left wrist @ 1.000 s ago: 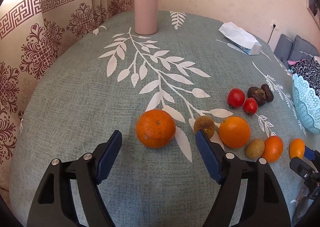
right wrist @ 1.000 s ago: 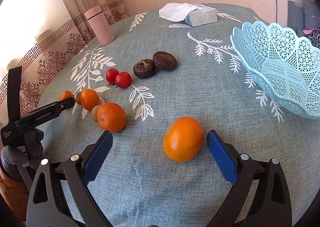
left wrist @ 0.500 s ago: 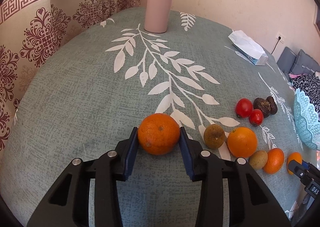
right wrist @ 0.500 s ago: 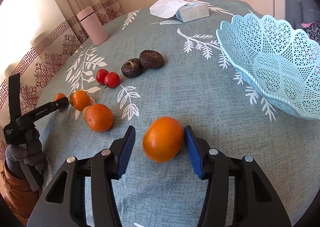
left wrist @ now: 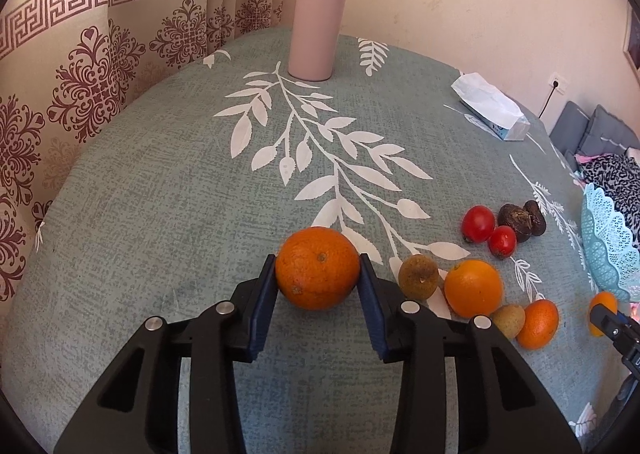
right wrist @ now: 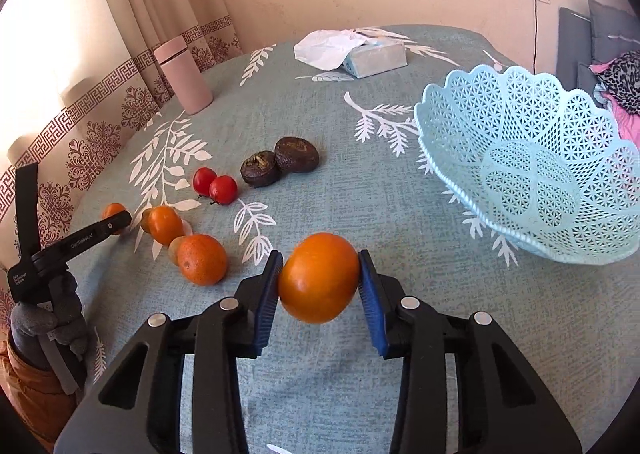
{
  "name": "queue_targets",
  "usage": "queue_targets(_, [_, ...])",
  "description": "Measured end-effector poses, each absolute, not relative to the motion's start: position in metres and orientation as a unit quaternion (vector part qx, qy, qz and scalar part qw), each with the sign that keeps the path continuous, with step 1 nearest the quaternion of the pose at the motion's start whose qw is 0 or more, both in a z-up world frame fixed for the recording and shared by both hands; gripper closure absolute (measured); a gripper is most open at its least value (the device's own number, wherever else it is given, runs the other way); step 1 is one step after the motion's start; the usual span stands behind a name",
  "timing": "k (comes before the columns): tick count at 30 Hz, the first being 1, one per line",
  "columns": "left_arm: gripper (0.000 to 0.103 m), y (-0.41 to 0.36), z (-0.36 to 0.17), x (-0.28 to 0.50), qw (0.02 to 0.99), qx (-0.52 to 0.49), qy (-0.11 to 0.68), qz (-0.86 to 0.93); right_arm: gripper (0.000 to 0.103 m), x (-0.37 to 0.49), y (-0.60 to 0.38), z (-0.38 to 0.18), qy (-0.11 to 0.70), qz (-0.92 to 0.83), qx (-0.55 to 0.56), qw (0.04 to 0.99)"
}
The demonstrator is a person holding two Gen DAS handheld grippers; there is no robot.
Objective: Organize fruits
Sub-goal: 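Carry both oranges into the light-blue basket and open both tools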
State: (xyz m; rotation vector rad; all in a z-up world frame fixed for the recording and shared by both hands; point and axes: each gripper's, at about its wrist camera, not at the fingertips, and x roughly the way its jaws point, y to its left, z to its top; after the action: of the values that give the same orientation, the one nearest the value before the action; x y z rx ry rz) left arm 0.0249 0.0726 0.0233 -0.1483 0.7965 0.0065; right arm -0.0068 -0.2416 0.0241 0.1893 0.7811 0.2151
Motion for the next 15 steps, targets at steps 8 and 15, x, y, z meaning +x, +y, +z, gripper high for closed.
queue_targets(8, [0.063, 0.050, 0.035, 0.017, 0.924, -0.061, 0.378, -0.021, 0.064, -0.015, -0.292, 0.060, 0.317, 0.026, 0.119, 0.941])
queue_targets(15, [0.063, 0.023, 0.054, 0.012, 0.930, -0.043, 0.361, -0.047, 0.064, -0.008, -0.338, 0.055, 0.315, -0.041, 0.148, 0.937])
